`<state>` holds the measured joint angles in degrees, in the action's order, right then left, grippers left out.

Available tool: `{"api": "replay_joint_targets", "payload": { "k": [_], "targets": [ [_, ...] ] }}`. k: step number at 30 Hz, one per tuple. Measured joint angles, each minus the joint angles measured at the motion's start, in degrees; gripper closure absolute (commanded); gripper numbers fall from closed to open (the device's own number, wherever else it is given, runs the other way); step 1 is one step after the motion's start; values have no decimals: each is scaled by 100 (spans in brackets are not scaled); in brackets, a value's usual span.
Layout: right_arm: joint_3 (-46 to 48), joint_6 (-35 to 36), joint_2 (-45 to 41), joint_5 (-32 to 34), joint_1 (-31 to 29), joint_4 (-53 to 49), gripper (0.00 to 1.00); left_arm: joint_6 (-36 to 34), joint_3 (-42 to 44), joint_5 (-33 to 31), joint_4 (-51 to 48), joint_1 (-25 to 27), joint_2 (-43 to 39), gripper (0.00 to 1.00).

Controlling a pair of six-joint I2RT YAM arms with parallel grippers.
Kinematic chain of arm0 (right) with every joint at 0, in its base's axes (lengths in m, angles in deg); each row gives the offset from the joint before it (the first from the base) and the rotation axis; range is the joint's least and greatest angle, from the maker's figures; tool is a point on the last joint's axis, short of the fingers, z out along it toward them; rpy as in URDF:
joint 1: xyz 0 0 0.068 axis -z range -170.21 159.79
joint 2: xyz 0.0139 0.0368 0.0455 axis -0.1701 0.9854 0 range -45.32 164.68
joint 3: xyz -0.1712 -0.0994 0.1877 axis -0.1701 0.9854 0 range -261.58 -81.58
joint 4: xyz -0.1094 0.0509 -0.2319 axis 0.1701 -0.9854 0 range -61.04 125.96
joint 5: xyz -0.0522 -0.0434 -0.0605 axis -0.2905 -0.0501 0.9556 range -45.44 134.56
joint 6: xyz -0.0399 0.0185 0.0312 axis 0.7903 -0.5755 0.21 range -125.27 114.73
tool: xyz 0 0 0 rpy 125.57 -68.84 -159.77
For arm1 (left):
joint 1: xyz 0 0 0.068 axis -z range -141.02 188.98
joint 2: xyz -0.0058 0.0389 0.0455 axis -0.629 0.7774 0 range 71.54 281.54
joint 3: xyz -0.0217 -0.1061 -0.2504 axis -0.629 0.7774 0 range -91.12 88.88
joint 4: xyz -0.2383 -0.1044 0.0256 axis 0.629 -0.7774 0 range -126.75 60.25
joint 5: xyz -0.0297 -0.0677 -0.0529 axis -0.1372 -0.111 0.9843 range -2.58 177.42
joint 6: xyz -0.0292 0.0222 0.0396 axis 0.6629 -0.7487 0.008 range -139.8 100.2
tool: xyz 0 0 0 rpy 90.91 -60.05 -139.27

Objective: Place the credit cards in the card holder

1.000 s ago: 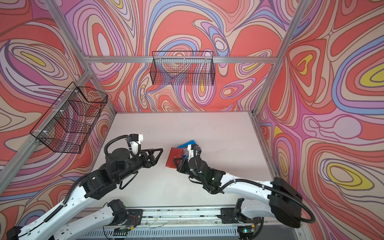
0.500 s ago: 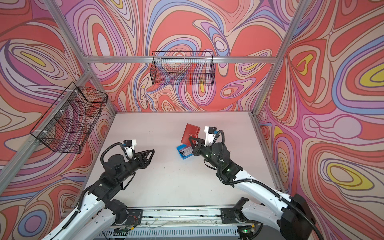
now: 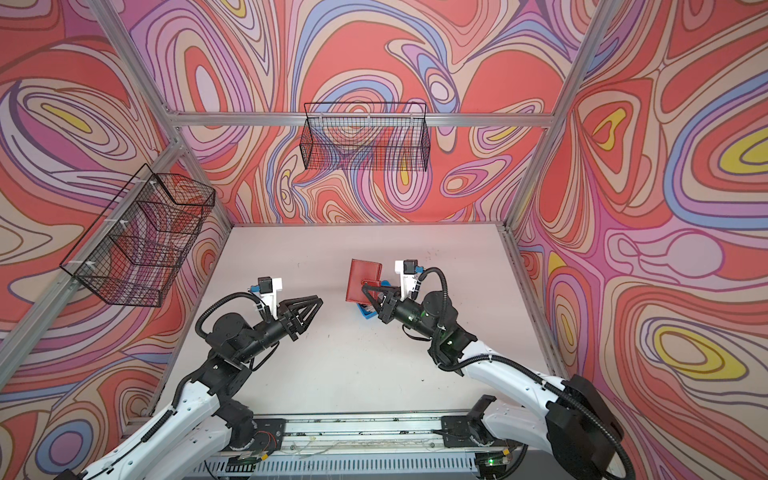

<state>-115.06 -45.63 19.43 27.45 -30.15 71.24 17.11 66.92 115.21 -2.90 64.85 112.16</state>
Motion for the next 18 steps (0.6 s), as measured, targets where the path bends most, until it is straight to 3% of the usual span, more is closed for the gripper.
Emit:
{"api": "replay_joint_targets", "payload": {
  "k": [9,18],
  "targets": [
    [11,-129,144,-461,0,483,100,225,-2,538,479,0,627,68],
    [83,-319,498,-645,0,931,100,474,-2,839,1029,0,627,66]
  ]
}}
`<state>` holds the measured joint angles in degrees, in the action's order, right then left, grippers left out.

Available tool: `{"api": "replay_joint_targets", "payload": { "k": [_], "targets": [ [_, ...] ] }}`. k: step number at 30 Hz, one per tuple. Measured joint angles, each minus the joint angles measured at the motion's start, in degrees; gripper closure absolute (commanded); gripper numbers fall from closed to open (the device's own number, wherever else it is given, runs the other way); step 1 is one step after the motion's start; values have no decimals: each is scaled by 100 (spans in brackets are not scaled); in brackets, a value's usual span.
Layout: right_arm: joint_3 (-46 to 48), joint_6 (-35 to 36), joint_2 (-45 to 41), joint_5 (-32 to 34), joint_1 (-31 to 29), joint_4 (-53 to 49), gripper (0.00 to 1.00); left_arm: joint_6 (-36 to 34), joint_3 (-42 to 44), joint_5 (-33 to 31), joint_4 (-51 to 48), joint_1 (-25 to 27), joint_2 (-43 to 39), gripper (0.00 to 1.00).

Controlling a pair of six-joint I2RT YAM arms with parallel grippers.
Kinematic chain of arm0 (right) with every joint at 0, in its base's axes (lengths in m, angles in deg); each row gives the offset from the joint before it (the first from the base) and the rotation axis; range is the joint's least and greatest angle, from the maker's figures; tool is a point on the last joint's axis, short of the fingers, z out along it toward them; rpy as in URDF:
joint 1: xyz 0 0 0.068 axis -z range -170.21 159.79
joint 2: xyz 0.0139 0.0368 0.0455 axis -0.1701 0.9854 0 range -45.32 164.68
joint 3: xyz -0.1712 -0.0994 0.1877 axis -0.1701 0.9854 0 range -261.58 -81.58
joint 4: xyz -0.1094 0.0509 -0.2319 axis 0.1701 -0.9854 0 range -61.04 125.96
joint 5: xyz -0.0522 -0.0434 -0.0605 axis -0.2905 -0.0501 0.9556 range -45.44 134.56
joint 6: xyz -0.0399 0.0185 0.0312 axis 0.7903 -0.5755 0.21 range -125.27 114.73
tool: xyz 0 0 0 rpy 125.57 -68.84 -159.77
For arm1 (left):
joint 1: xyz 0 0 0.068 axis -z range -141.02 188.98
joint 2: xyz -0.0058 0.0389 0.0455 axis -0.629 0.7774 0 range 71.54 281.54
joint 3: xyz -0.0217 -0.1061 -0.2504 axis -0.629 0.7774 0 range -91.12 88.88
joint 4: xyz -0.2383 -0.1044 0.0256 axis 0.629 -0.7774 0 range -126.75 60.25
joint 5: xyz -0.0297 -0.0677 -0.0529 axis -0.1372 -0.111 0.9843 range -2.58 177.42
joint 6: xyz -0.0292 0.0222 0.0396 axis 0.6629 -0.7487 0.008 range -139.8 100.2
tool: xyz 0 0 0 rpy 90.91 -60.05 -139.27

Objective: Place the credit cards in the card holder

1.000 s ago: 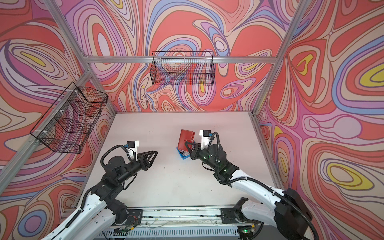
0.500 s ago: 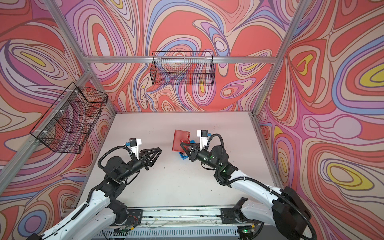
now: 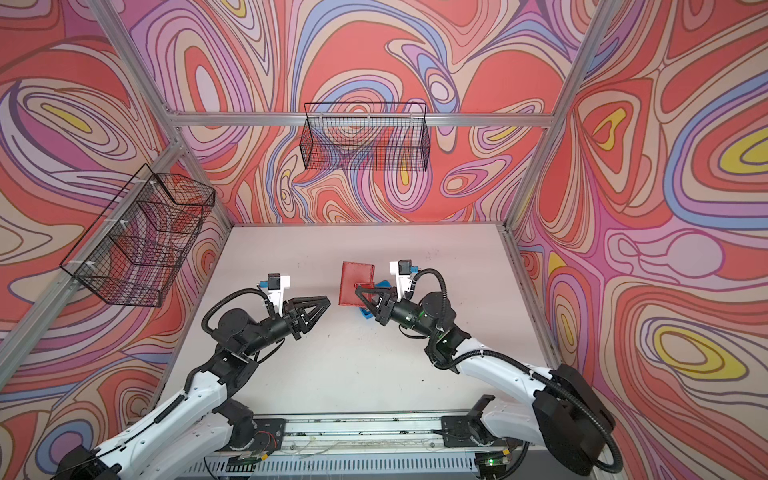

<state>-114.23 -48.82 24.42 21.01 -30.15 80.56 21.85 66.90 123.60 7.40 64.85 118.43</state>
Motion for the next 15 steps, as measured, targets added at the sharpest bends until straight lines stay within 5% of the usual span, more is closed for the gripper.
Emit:
{"api": "replay_joint_targets", "payload": {
  "k": [15],
  "targets": [
    [168,-549,656,-601,-151,1261,100,66,2,44,157,0,-50,62]
  ]
}}
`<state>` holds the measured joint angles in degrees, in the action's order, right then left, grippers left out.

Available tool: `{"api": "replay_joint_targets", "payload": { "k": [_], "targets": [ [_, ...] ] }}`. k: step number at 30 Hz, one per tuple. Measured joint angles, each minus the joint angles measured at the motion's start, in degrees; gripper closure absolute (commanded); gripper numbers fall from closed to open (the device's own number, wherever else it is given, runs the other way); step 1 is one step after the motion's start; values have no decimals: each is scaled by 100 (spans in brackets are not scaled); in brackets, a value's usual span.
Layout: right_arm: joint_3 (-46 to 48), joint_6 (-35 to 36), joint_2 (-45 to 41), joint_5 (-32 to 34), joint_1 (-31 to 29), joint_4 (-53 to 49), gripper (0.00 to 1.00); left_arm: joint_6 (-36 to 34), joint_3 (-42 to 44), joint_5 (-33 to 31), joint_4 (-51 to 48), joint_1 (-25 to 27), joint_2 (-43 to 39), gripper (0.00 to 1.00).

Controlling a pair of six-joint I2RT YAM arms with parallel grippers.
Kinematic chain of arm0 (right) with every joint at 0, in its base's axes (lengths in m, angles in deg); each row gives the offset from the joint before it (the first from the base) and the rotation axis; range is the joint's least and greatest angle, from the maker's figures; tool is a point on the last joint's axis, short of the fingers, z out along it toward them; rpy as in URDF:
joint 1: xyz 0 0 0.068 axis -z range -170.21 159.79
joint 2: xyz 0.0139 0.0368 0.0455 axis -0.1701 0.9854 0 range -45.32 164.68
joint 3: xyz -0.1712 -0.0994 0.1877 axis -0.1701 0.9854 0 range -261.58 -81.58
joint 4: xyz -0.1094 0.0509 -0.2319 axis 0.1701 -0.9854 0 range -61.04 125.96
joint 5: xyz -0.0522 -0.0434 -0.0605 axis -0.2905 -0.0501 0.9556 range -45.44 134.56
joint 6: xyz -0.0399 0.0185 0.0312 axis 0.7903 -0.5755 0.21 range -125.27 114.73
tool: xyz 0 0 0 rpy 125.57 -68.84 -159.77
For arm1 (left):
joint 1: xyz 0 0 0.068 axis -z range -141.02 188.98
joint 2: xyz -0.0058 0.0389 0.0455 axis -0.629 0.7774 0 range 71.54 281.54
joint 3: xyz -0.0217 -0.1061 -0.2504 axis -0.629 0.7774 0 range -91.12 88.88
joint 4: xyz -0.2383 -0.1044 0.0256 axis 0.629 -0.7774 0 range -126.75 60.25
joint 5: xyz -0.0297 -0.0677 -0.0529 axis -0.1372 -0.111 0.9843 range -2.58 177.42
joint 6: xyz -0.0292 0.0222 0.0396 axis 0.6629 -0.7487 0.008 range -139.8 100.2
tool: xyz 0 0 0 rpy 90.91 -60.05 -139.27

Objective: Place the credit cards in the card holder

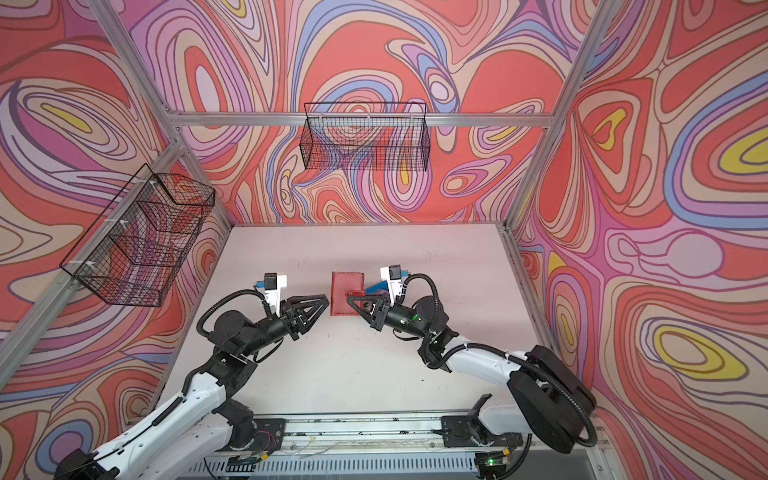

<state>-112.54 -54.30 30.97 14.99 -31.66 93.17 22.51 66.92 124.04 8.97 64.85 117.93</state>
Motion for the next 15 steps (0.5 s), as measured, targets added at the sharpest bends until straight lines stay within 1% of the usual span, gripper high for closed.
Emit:
{"api": "replay_joint_targets", "payload": {
  "k": [4,8,12,15],
  "targets": [
    [11,-101,96,-96,-39,306,100,59,0,85,90,0,81,66],
    [11,-177,219,-188,-92,498,100,129,0,155,212,0,164,66],
    [11,-208,293,-240,-190,625,100,214,-2,273,389,0,289,61],
    [11,-205,341,-273,-291,627,100,299,0,372,557,0,431,60]
  ]
}}
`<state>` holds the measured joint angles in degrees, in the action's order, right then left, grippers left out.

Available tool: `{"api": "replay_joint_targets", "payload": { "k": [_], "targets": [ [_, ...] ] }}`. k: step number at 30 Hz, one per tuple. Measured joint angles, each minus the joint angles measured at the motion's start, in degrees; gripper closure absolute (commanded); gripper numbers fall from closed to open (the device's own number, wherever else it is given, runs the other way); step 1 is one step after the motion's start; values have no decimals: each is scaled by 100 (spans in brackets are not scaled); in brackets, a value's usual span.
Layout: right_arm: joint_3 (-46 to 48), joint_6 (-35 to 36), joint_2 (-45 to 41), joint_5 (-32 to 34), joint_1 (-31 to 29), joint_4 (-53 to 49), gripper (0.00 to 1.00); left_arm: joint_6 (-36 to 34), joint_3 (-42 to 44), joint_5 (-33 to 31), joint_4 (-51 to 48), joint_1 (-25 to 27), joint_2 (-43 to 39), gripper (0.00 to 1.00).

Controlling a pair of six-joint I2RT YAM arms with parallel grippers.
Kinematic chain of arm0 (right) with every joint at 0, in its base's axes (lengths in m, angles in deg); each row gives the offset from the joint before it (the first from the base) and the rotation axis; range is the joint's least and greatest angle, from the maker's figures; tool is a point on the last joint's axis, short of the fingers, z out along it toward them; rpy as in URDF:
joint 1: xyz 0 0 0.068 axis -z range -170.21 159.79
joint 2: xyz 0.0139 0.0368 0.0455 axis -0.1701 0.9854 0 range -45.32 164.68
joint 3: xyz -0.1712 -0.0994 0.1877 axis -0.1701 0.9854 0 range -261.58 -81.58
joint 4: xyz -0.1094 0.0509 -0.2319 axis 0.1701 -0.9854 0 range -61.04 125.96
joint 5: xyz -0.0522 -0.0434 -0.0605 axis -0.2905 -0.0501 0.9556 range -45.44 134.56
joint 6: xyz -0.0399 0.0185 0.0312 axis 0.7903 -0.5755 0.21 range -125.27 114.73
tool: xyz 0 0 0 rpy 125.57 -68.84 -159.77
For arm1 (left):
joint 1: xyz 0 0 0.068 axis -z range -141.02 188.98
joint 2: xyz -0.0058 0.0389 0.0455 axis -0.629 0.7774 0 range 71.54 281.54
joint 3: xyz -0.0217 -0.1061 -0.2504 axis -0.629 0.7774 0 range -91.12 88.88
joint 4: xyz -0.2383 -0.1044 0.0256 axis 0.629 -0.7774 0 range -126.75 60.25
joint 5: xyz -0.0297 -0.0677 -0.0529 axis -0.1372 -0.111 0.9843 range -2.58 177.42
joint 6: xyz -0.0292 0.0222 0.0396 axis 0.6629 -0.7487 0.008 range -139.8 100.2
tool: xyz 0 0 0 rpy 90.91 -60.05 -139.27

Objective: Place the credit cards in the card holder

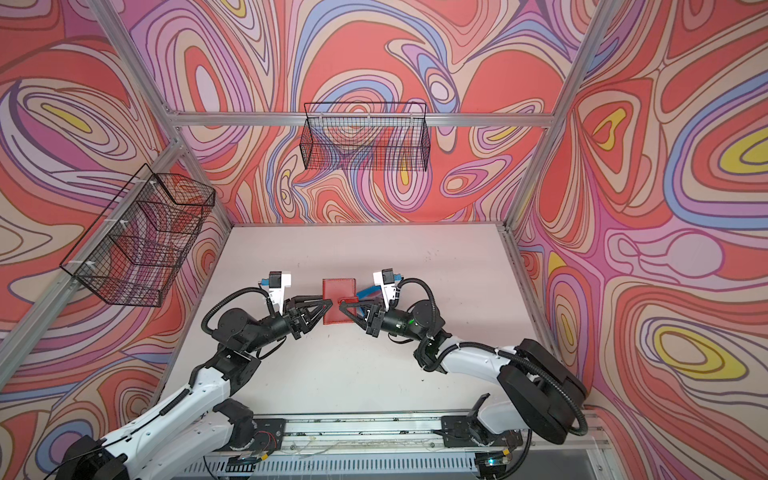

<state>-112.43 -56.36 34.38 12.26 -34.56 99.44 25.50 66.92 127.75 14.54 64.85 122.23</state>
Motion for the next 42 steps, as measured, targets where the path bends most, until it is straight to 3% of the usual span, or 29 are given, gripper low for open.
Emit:
{"api": "replay_joint_targets", "payload": {
  "k": [6,10,13,16,21,25,29,36,42],
  "targets": [
    [-17,28,170,-20,-98,20,100,192,-2,122,170,0,181,91],
    [-48,55,208,-7,-96,17,100,240,-2,98,175,-9,188,100],
    [-125,98,216,24,-94,-125,64,256,-4,7,129,-11,175,100],
    [-302,319,131,186,-116,-734,51,243,-15,-92,-68,-7,125,100],
    [-479,874,-592,1047,-142,-2201,50,-39,-153,-638,-1099,-4,-181,100],
    [-695,1285,-1355,2369,-144,-3482,51,-391,-479,-1327,-2129,-4,-463,100],
    [-1056,1552,-1552,3523,-144,-4444,57,-682,-717,-1840,-2817,109,-476,100],
    [-1611,1932,-861,4214,-649,-5228,62,-1241,-1137,-2662,-3554,903,-203,100],
    [-1823,2151,-389,4155,-1005,-5421,65,-1469,-1215,-3143,-3853,1021,-61,100]
  ]
}}
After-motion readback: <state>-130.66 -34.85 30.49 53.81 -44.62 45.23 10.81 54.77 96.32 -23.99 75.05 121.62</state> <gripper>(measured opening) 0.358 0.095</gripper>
